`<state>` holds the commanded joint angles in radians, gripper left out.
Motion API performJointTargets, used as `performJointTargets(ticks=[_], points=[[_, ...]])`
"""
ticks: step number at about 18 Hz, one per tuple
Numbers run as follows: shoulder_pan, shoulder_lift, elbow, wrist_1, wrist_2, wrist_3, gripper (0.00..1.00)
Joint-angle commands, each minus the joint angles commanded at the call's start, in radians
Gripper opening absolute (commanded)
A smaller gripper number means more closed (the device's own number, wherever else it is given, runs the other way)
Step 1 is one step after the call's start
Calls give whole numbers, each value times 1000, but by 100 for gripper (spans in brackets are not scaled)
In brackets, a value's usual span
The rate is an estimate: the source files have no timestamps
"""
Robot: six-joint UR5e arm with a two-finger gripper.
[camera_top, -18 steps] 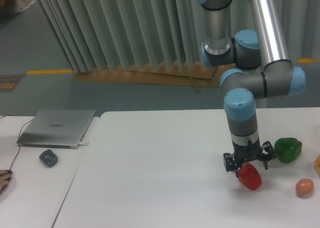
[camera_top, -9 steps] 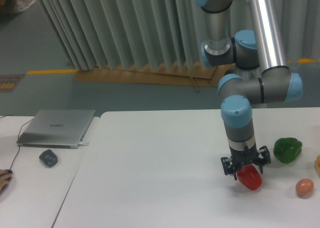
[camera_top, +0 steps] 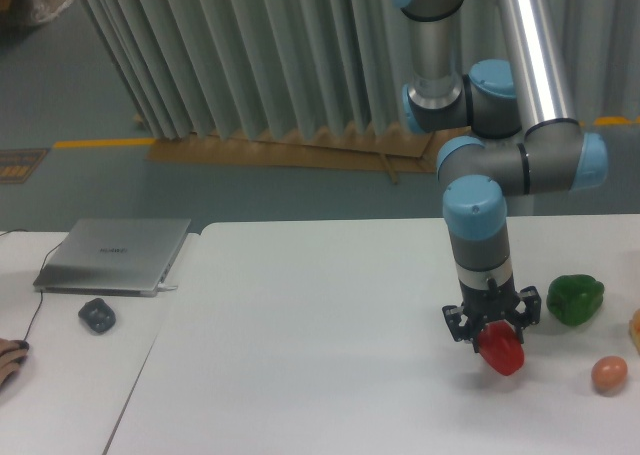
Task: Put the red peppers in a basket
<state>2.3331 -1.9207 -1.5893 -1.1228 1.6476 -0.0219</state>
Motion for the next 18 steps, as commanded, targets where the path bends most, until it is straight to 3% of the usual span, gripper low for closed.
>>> performJointTargets(ticks=[1, 3, 5, 10, 12, 16, 18], points=[[15, 12, 12, -8, -8, 47, 39], [75, 34, 52, -78, -14, 161, 39], [127, 54, 64, -112, -17, 337, 39], [280, 69, 63, -121, -20, 765, 39], [330, 72, 64, -120, -25, 876, 39], [495, 74, 64, -153, -23, 1352, 36], [526, 68, 63, -153, -15, 1486, 36]])
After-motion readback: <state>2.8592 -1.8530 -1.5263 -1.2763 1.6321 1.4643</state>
